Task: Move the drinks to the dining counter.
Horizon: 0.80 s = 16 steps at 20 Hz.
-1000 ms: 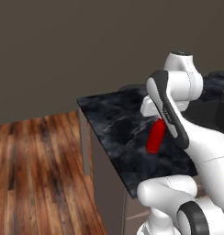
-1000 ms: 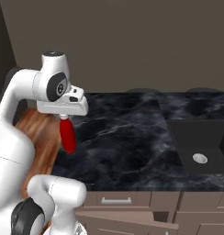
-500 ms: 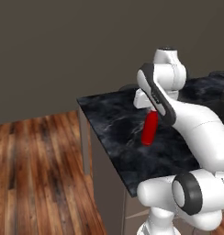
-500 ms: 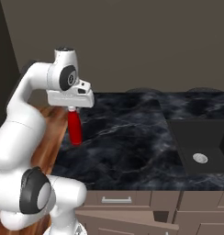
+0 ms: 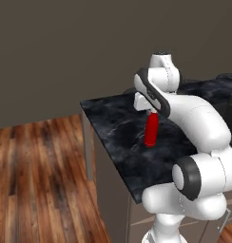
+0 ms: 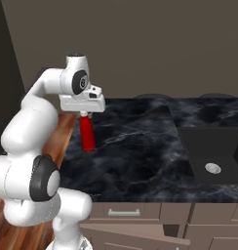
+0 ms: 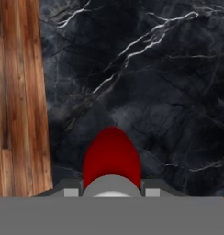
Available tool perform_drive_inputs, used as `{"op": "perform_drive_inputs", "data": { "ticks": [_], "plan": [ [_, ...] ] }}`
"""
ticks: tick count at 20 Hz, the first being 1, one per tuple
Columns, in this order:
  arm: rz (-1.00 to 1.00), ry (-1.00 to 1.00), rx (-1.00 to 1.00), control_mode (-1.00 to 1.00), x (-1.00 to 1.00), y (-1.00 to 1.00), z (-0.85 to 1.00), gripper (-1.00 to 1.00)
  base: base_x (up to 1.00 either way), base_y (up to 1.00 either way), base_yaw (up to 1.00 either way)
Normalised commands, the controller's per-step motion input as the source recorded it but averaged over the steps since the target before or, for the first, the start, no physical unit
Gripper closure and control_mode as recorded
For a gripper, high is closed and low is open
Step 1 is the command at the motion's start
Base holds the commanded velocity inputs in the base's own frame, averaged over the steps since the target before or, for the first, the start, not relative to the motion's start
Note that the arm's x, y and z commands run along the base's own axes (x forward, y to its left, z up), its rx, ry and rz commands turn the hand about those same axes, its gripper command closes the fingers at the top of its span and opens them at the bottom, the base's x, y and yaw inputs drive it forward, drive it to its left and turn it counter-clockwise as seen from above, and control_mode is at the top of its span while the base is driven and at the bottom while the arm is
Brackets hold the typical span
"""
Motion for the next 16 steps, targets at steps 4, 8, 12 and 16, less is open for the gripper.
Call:
{"op": "perform_drive_inputs", "data": {
  "ticks": [4, 8, 12, 16],
  "plan": [
    [-0.02, 0.01, 0.0, -1.0, 0.39, 0.0, -0.27, 1.0, 0.0, 0.0, 0.0],
    [0.0, 0.03, 0.0, -1.0, 0.39, 0.0, -0.32, 1.0, 0.0, 0.0, 0.0],
    [0.0, 0.03, 0.0, -1.0, 0.44, 0.0, -0.27, 1.0, 0.0, 0.0, 0.0],
    [0.0, 0.0, 0.0, -1.0, 0.16, 0.0, -0.27, 1.0, 0.0, 0.0, 0.0]
  ]
}}
